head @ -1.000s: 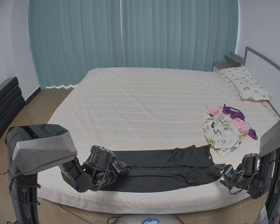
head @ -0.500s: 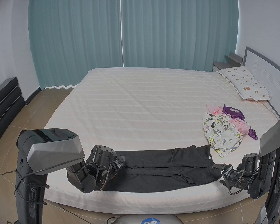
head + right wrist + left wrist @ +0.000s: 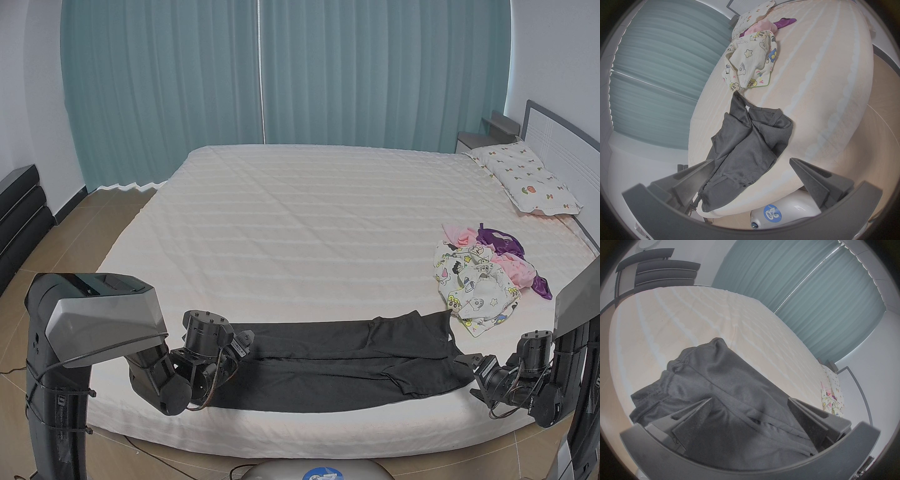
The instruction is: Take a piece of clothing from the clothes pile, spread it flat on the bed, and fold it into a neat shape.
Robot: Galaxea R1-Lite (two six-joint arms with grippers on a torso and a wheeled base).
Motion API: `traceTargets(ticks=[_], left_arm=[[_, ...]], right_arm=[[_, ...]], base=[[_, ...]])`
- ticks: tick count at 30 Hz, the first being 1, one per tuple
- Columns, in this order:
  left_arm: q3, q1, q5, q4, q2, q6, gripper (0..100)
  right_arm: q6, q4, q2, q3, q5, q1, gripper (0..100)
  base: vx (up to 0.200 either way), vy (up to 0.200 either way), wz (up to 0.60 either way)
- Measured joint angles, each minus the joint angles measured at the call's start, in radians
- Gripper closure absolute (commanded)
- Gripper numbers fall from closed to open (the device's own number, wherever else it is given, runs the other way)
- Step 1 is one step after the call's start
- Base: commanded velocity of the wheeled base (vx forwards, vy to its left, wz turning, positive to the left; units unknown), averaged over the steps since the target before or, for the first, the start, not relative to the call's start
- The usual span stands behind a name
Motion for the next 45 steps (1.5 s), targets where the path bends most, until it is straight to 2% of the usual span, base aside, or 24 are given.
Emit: traceTargets(ticks=[7,25,37,45], left_arm=[[0.04,0.032,-0.003,0.031,-0.03,0.064,0],[0.026,0.059,0.0,0.031,-0.002,0.071,0],[-0.078,0.177,-0.001,0.005,0.029,0.048,0],[-0.022,0.207,-0.036,-0.024,-0.004,0.024,0]], right_arm=[[-0.002,0.0,0.004,0.004,-0.001,0.0,0],[-0.002,0.0,0.006,0.0,-0.001,0.0,0],[-0.002,0.0,0.013,0.0,-0.001,0.0,0],[-0.002,0.0,0.018,0.003,-0.001,0.0,0]], base=[[0.0,0.0,0.0],[0.0,0.0,0.0],[0.0,0.0,0.0],[0.0,0.0,0.0]])
